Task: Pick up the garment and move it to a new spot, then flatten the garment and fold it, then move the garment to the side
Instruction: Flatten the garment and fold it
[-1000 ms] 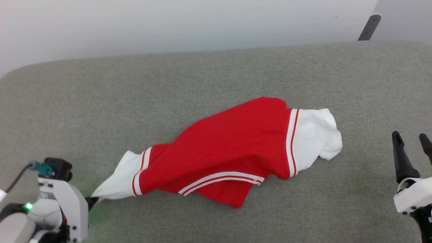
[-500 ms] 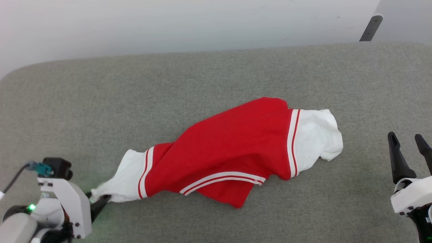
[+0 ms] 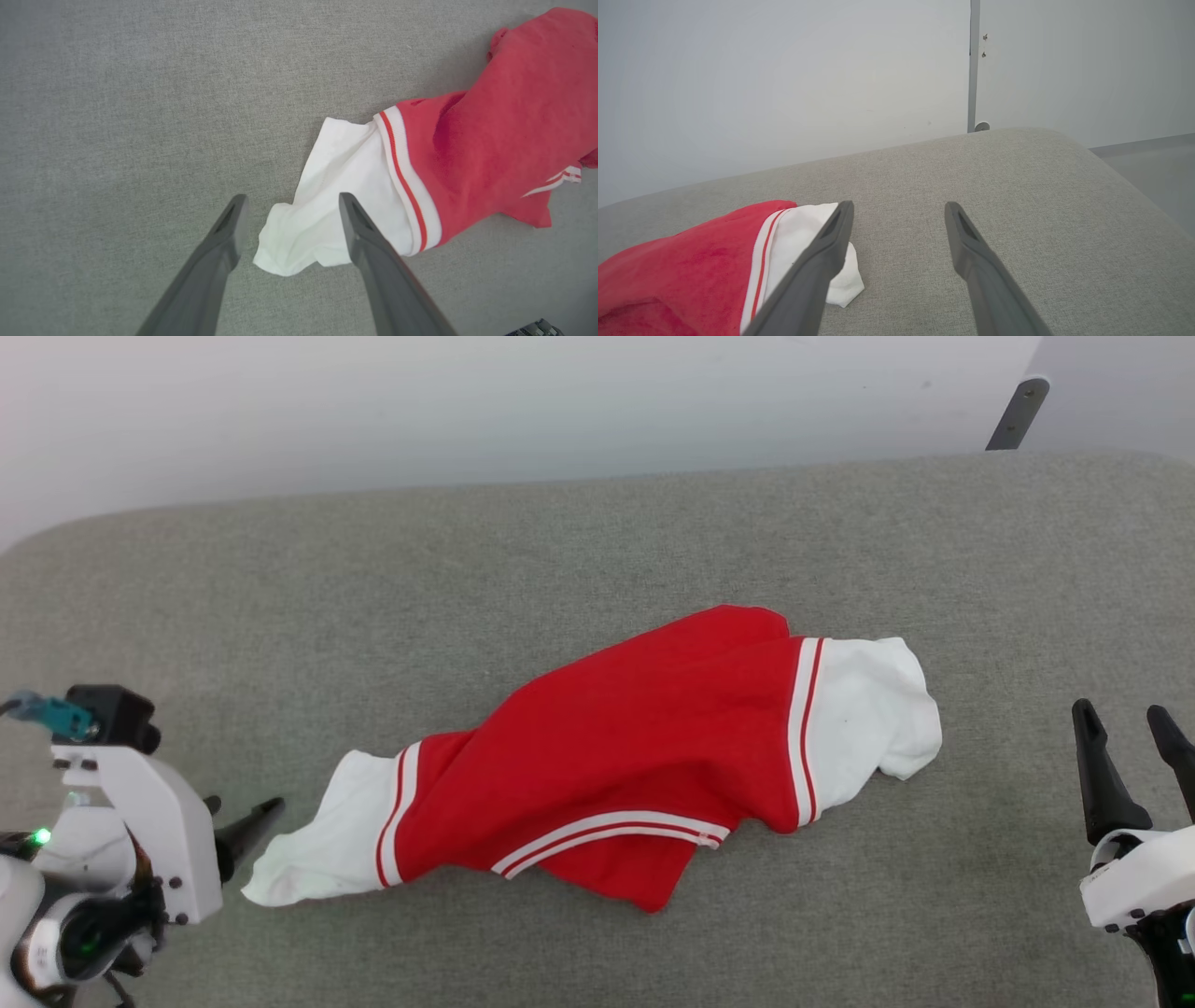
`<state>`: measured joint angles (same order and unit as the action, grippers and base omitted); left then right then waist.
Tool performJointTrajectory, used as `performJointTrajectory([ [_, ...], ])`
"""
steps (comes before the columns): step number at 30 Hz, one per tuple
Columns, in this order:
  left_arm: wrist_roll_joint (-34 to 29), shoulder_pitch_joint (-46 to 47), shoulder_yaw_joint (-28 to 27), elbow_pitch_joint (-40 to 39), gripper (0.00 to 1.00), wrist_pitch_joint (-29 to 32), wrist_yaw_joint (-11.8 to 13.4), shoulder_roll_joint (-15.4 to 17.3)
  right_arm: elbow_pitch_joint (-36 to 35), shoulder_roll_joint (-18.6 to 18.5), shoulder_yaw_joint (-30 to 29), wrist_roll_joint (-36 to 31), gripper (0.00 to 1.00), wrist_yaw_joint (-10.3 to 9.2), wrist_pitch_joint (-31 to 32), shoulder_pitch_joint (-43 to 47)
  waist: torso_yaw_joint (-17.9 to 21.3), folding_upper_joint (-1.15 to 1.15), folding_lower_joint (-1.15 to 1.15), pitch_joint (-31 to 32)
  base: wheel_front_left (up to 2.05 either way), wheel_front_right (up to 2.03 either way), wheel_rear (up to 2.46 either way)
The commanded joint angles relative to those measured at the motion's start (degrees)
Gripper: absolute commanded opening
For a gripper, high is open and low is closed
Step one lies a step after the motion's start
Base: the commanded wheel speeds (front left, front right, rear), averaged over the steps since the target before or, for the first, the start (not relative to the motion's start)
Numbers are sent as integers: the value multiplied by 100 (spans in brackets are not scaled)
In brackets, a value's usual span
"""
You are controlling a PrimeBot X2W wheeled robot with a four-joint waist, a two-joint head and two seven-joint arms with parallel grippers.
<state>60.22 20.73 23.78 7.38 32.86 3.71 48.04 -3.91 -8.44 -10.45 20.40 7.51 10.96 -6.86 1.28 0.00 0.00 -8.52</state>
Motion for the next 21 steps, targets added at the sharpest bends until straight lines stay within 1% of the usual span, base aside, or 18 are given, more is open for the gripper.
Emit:
performJointTrajectory([
  [1,32,92,37,66,100,100,3,-30,-33,9,13,18,100,-4,-1,-35,22,0,0,-18,0,0,0],
  [3,105,219,85,228,100,260,6,-119,-47,5,1,32,100,-4,0,-43,38,0,0,-38,0,0,0],
  [9,168,681,296,900,100,633,-94,-428,-147,-33,-21,33,100,-4,-84,-80,136,0,0,-103,0,0,0],
  [13,48,848,499,1300,100,910,-63,-492,-298,40,-35,-31,100,-4,-58,-9,221,0,0,-135,0,0,0],
  [17,73,907,592,1618,100,1080,-35,-568,-384,56,-87,-28,100,-4,-39,33,283,0,0,-182,0,0,0],
  [21,-2,939,665,1924,100,1084,-86,-583,-450,74,-134,-36,100,-4,-5,36,313,0,0,-231,0,0,0],
])
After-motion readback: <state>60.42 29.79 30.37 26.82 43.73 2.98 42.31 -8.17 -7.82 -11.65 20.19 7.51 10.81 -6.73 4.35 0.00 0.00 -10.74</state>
